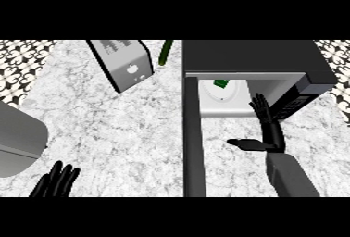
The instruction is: Pick up the milk, place it into the microwave and close the microwave
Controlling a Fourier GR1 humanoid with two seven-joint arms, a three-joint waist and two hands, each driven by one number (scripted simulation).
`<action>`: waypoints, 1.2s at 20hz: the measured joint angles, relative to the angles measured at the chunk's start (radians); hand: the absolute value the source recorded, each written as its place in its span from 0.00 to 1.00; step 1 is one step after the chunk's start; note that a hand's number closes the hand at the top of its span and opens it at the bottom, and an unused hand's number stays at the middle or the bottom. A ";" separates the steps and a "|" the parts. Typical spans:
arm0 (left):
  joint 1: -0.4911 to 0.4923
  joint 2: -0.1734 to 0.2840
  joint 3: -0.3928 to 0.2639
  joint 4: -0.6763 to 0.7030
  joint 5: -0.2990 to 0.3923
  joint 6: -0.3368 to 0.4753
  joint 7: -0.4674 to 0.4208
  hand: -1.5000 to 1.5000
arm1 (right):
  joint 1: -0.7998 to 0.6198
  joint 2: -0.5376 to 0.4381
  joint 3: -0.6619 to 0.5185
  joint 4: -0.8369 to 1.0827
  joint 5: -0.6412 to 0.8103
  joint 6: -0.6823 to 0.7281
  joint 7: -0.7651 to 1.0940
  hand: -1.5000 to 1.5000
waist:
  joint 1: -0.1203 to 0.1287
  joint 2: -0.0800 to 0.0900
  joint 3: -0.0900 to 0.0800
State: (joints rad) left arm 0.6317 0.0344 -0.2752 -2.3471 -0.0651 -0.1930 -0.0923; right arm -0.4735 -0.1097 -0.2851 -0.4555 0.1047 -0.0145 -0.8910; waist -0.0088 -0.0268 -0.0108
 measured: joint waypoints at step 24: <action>-0.437 -0.005 -0.165 0.353 -0.082 -0.126 0.133 1.00 | 0.777 -0.006 0.110 -0.613 -0.162 0.262 -0.037 0.00 | -0.009 0.026 0.010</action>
State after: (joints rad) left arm 0.1944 0.0294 -0.4401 -1.9945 -0.1469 -0.3187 0.0406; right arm 0.3031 -0.1153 -0.1746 -1.0685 -0.0577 0.2476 -0.9282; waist -0.0177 -0.0008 -0.0009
